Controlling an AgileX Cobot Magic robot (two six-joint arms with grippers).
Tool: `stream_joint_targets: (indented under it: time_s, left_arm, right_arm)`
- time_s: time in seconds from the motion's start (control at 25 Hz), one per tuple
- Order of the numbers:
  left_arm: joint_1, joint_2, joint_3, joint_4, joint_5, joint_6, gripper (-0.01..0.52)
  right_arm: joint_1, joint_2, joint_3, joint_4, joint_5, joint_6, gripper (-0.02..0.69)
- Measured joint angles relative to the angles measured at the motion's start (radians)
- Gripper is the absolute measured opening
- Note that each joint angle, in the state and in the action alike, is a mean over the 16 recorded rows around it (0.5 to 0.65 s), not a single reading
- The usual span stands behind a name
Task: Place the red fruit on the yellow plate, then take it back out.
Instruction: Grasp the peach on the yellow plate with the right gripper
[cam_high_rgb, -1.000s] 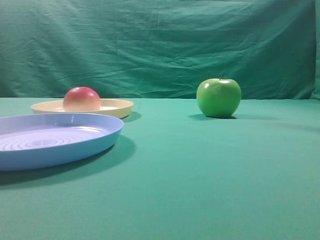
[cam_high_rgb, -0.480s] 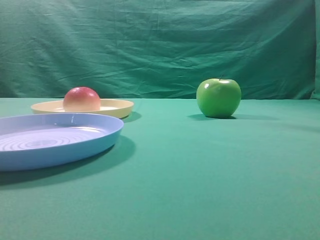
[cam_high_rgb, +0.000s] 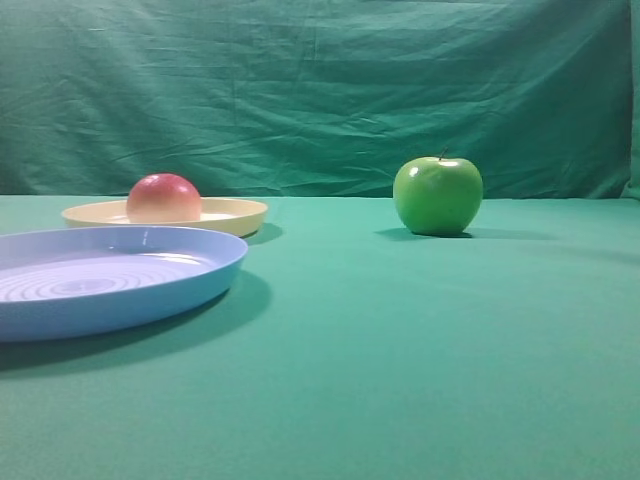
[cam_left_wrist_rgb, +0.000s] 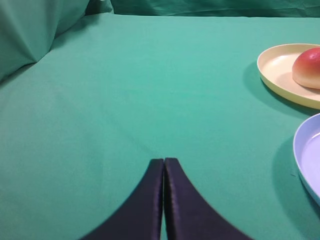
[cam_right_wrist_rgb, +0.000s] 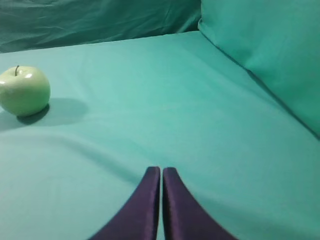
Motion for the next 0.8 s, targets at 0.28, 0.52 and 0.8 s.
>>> stream_joint_targets:
  time_s: [0.28, 0.52, 0.8]
  left_arm:
    - [0.000, 0.000, 0.000, 0.000, 0.000, 0.000, 0.000]
    - [0.000, 0.000, 0.000, 0.000, 0.000, 0.000, 0.000]
    - [0.000, 0.000, 0.000, 0.000, 0.000, 0.000, 0.000]
  right_arm:
    - [0.000, 0.000, -0.001, 0.000, 0.019, -0.039, 0.000]
    - [0.000, 0.000, -0.001, 0.008, 0.023, -0.054, 0.000]
    - [0.001, 0.001, -0.012, 0.044, 0.002, -0.054, 0.000]
